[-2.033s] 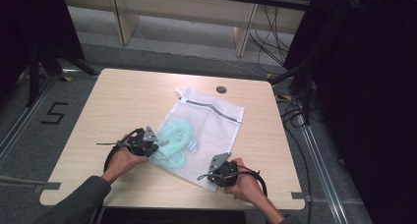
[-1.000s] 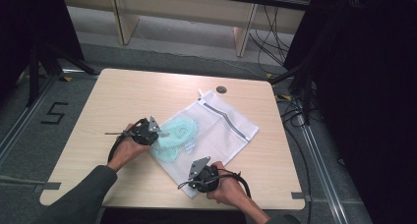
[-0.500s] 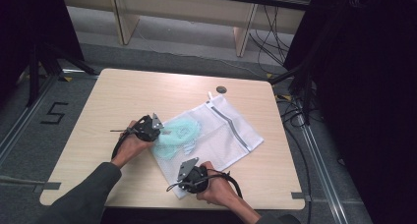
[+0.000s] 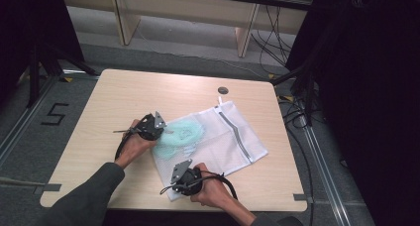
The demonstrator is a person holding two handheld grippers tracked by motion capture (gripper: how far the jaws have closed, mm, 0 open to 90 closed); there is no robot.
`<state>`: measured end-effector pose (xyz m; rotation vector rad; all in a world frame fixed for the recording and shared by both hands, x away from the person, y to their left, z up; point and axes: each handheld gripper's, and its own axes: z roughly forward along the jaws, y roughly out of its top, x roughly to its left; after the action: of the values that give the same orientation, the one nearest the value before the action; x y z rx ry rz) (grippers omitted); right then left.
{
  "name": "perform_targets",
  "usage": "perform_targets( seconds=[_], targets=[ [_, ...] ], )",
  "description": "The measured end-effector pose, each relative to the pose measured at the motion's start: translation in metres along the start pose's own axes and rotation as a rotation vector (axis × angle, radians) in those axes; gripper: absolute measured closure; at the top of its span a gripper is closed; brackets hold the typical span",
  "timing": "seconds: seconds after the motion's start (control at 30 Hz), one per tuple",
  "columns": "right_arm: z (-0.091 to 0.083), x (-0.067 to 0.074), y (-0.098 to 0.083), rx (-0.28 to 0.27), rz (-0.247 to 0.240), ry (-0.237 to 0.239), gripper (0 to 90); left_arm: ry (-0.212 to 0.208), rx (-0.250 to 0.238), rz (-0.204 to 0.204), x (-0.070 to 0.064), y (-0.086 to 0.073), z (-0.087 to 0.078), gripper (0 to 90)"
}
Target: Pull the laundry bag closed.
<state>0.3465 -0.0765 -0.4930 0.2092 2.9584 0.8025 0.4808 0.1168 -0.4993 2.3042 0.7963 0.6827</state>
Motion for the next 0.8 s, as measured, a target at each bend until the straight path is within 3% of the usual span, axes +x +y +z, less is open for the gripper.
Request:
perform_targets(
  seconds=[0.03,0.1,0.13,0.17,0.2,0.33,0.37,0.4,0.43,0.5,0.57,0.6,0.63,0.77,0.8],
  targets=[
    [-0.005,-0.002,-0.003,-0.011,0.021,-0.007,90.0,-0.009,-0.048,-0.022,0.000,0.003,-0.008,89.3],
    [-0.009,-0.007,-0.004,-0.026,0.004,-0.017,90.0,-0.021,-0.059,-0.025,0.000,0.004,-0.015,89.2],
    [-0.015,-0.010,-0.006,-0.028,0.025,-0.023,90.0,-0.037,-0.070,-0.030,-0.002,0.004,-0.021,89.0],
    [-0.026,-0.020,-0.015,-0.056,0.053,-0.074,90.0,-0.058,-0.076,-0.026,-0.005,0.003,-0.029,88.5],
    [-0.032,-0.026,-0.020,-0.058,0.065,-0.096,90.0,-0.110,-0.082,-0.051,-0.013,0.000,-0.043,88.5],
    [-0.055,-0.049,-0.048,-0.064,0.156,-0.178,90.0,-0.213,-0.092,-0.125,-0.033,-0.014,-0.061,89.1],
    [-0.055,-0.049,-0.048,-0.064,0.156,-0.178,90.0,-0.213,-0.092,-0.125,-0.033,-0.014,-0.061,89.4],
    [-0.066,-0.060,-0.063,-0.047,0.204,-0.210,90.0,-0.239,-0.081,-0.121,-0.041,-0.019,-0.065,89.5],
    [-0.068,-0.063,-0.068,-0.046,0.208,-0.227,90.0,-0.270,-0.070,-0.130,-0.053,-0.024,-0.068,89.7],
    [-0.073,-0.071,-0.080,-0.029,0.259,-0.249,90.0,-0.293,-0.057,-0.112,-0.064,-0.027,-0.069,89.7],
    [-0.075,-0.075,-0.086,-0.022,0.269,-0.263,90.0,-0.310,-0.051,-0.108,-0.068,-0.028,-0.068,89.7],
    [-0.077,-0.079,-0.092,-0.019,0.265,-0.288,90.0,-0.322,-0.049,-0.098,-0.070,-0.028,-0.066,89.7],
    [-0.081,-0.084,-0.100,-0.014,0.297,-0.313,90.0,-0.333,-0.038,-0.101,-0.074,-0.028,-0.063,89.7],
    [-0.084,-0.091,-0.111,0.007,0.309,-0.318,90.0,-0.335,-0.005,-0.103,-0.076,-0.030,-0.055,89.6],
    [-0.084,-0.092,-0.112,0.023,0.316,-0.314,90.0,-0.347,0.009,-0.082,-0.075,-0.030,-0.054,89.5]
  ],
)
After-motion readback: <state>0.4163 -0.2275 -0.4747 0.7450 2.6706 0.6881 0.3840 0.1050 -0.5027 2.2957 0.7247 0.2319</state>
